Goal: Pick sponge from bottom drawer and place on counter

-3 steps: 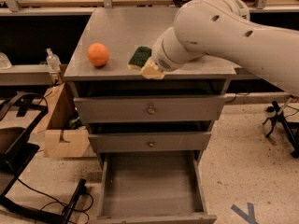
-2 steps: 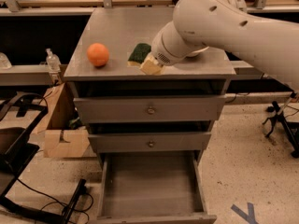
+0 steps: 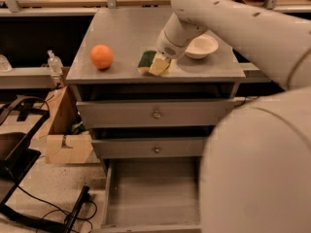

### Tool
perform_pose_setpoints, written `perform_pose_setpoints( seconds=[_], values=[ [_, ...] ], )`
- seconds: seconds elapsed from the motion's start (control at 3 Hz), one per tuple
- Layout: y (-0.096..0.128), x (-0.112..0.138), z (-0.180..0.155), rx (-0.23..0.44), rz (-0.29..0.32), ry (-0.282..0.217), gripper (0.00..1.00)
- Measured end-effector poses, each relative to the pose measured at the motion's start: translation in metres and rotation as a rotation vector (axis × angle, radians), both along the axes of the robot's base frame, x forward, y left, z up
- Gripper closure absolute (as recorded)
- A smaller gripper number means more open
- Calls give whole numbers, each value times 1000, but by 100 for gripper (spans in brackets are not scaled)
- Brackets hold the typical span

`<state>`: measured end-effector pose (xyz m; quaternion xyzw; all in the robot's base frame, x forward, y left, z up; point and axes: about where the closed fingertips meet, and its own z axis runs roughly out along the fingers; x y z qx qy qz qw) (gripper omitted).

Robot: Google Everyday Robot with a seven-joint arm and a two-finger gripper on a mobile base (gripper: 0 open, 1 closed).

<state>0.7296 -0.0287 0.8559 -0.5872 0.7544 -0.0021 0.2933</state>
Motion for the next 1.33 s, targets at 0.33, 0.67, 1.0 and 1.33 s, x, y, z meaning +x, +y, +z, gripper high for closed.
perform_pose_setpoints(
  seconds=[0.33,0.67,1.0,1.33],
  values=[
    [0,33,-12,-17,32,48,100],
    [10,64,27,0,49,-23,100],
    [31,87,81,30,76,-130,100],
    [42,94,123,50,93,-211,100]
  ],
)
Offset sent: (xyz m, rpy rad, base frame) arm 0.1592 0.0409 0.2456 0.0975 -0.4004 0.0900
